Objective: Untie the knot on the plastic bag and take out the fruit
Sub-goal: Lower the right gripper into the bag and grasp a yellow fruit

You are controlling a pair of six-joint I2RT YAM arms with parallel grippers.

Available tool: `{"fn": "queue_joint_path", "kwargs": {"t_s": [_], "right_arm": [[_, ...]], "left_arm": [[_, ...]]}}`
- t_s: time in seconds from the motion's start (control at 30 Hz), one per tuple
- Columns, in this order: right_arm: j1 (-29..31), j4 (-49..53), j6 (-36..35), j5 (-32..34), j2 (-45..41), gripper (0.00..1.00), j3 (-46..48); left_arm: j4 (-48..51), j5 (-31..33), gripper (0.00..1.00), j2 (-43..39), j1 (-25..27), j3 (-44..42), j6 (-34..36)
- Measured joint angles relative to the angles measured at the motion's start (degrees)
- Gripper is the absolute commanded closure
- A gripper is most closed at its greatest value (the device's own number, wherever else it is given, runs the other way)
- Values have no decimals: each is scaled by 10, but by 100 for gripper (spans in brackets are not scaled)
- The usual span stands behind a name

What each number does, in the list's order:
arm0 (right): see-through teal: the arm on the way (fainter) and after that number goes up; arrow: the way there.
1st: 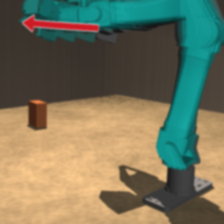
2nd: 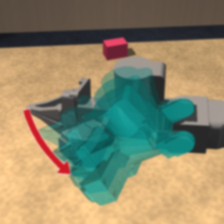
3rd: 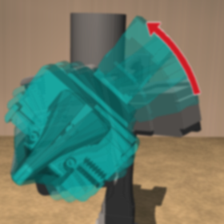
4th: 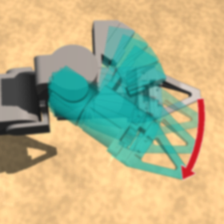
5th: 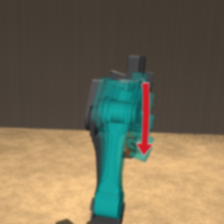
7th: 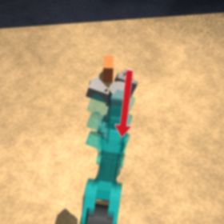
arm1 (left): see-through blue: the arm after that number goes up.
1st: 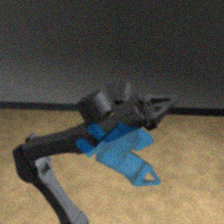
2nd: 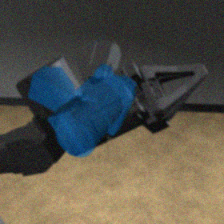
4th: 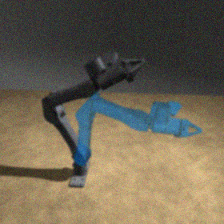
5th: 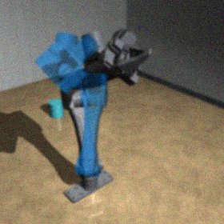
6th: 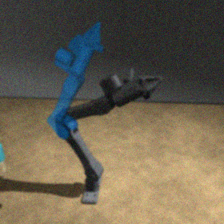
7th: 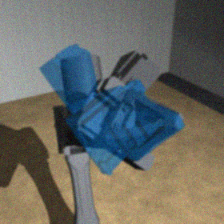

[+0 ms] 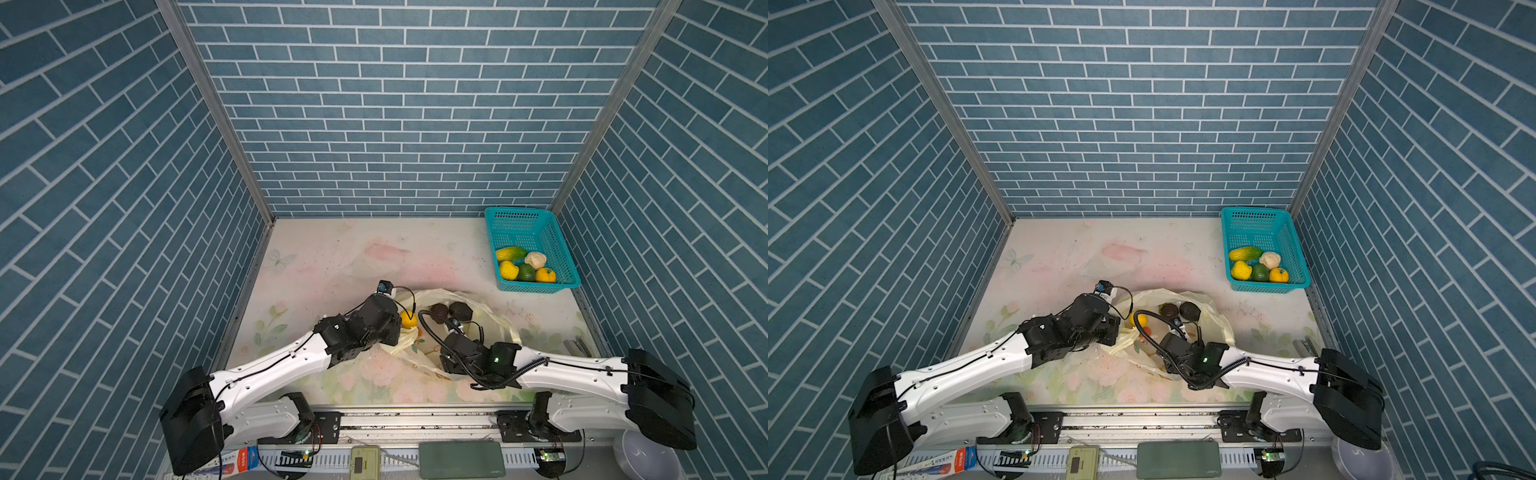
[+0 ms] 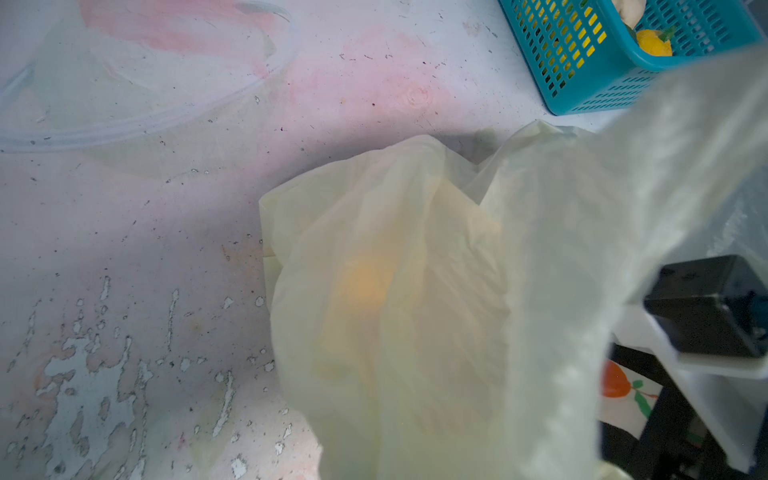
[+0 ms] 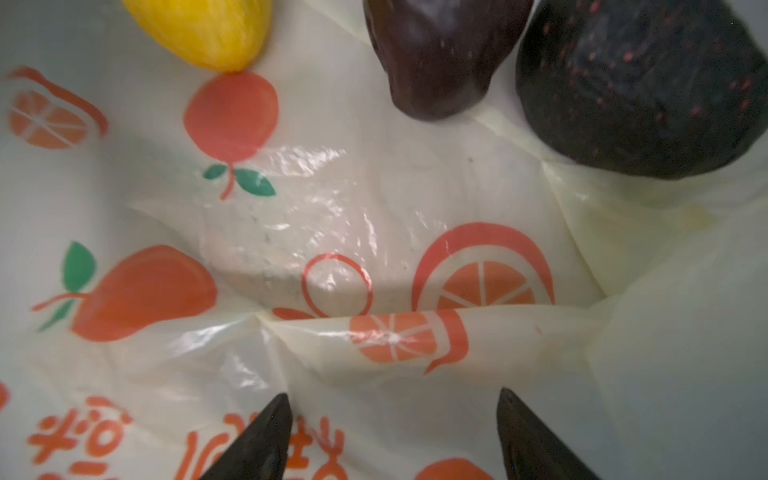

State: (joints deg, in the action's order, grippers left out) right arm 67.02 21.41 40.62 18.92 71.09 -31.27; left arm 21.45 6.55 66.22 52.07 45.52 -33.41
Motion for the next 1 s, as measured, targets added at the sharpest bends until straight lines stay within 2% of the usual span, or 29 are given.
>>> {"fn": "queue_joint_path", "kwargs": {"t_s": [0.27, 0.5, 0.7, 1.0], "right_arm": [[5, -25, 18, -2, 24, 21, 13], [5, -33, 9, -21, 31, 21, -78], [2, -75, 3, -49, 90, 20, -148], [-33, -162, 6, -53, 173, 21, -153]], "left_arm": [[24, -15, 100, -11, 1, -7, 30], [45, -19, 100, -47, 5, -48, 53], [43, -32, 100, -37, 5, -48, 65], [24, -34, 100, -31, 5, -47, 66]]}}
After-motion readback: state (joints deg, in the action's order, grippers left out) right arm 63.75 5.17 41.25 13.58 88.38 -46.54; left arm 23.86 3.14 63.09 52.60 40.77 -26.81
